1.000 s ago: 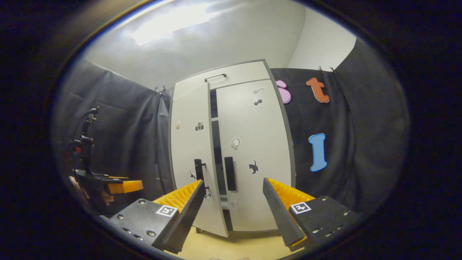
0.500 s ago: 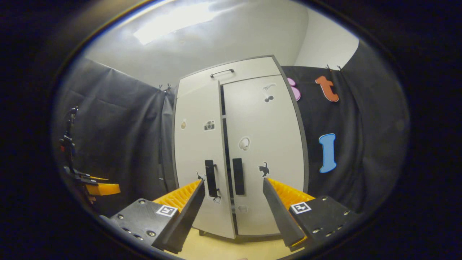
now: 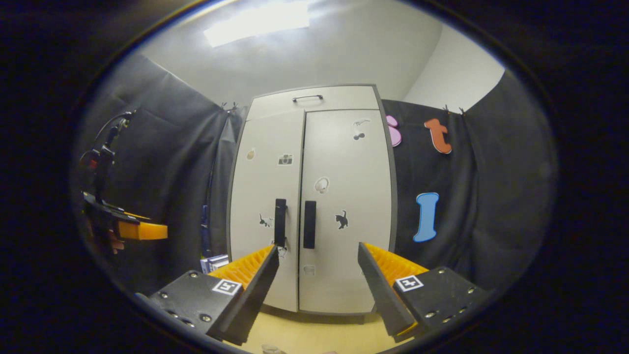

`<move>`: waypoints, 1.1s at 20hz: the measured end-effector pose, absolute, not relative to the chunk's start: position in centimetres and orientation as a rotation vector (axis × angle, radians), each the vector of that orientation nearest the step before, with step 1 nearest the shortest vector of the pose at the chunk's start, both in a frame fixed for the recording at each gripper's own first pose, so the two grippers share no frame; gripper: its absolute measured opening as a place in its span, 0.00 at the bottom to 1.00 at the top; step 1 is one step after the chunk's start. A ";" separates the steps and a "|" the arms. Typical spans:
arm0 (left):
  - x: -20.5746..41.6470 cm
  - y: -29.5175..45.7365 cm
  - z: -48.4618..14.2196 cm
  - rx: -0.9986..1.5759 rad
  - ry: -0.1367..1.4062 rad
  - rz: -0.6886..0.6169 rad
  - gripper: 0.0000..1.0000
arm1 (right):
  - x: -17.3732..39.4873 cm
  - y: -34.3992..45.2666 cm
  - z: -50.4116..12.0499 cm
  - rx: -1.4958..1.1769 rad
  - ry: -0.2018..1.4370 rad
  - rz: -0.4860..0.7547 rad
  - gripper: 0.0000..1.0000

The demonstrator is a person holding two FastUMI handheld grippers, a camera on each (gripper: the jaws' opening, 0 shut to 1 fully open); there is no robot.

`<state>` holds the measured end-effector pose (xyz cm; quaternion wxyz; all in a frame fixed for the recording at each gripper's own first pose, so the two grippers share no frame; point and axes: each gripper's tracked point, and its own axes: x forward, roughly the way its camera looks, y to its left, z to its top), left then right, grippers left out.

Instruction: Grasp the bottle in the cabinet with the left hand and place it on the coaster, then close the right door with the right hand and the left door with the left hand.

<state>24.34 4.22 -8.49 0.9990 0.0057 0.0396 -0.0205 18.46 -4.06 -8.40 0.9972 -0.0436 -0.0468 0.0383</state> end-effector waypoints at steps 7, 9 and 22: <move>25.2 3.0 -8.0 0.030 0.052 -0.093 0.97 | 18.5 -4.5 -8.6 -0.096 -0.089 0.020 0.98; 25.3 3.2 -7.5 0.037 0.036 -0.091 0.95 | 18.7 -4.5 -8.2 -0.084 -0.090 -0.005 0.98; 23.9 2.6 -7.5 0.056 -0.010 -0.196 0.94 | 15.7 -4.5 -7.9 -0.081 -0.063 -0.164 0.98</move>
